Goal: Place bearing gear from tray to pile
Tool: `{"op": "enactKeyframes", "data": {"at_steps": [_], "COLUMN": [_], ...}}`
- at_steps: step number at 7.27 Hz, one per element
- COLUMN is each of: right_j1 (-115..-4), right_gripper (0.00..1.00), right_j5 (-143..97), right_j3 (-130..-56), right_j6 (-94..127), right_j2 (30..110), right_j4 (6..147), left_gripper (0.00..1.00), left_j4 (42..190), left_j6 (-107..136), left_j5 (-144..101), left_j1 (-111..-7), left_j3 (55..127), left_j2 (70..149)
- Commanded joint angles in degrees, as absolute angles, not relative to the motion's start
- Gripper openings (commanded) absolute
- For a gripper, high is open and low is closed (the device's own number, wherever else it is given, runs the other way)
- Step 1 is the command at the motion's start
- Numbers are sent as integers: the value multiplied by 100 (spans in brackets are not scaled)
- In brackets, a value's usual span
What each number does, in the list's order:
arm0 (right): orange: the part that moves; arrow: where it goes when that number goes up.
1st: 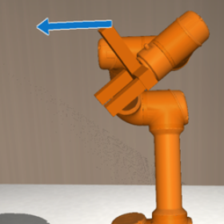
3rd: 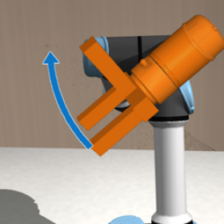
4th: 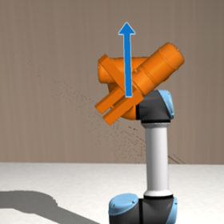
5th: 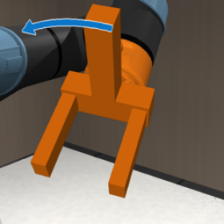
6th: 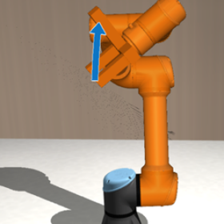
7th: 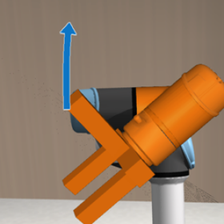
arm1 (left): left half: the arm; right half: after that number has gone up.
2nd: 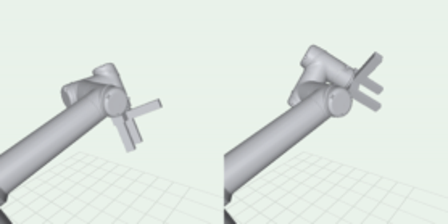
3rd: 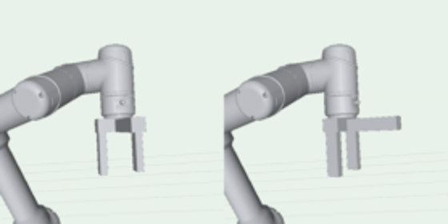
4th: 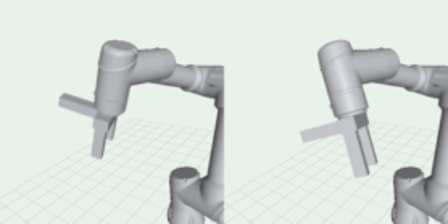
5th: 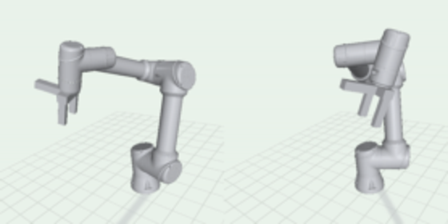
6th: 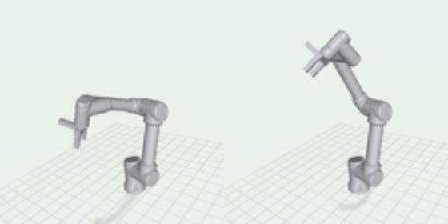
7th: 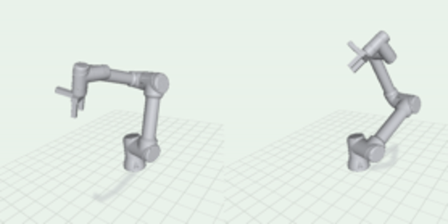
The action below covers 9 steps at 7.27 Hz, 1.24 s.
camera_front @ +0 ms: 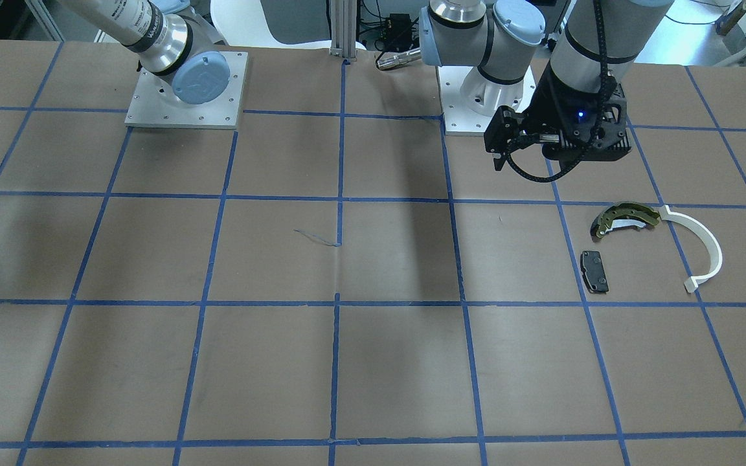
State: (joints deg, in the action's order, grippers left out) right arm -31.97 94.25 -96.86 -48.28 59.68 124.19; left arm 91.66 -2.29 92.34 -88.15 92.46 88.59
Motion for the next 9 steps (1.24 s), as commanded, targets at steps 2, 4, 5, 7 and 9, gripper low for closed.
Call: {"op": "enactKeyframes", "data": {"at_steps": [2, 4, 5, 7, 9], "right_j1": [-3190, -3190, -3190, -3190, -3190], "right_gripper": [49, 35, 34, 19, 0], "right_j5": [9571, 9563, 9554, 9571, 9693], "right_j3": [-9686, -9686, -9686, -9633, -9624], "right_j6": [-4825, -4843, -4843, -4860, -4834], "right_j2": [5950, 5950, 5907, 5748, 5844], "right_j4": [12349, 12419, 12428, 12568, 12490], "left_gripper": [100, 100, 100, 100, 100], "left_j4": [9167, 9141, 8993, 8930, 8921], "left_j6": [-229, -220, -211, -220, -220], "left_j5": [9517, 9527, 9527, 9527, 9527], "left_j1": [-8807, -8815, -8815, -8807, -8807], "left_j3": [9246, 9333, 9430, 9483, 9483], "left_j2": [8877, 8868, 8851, 8815, 8824]}}
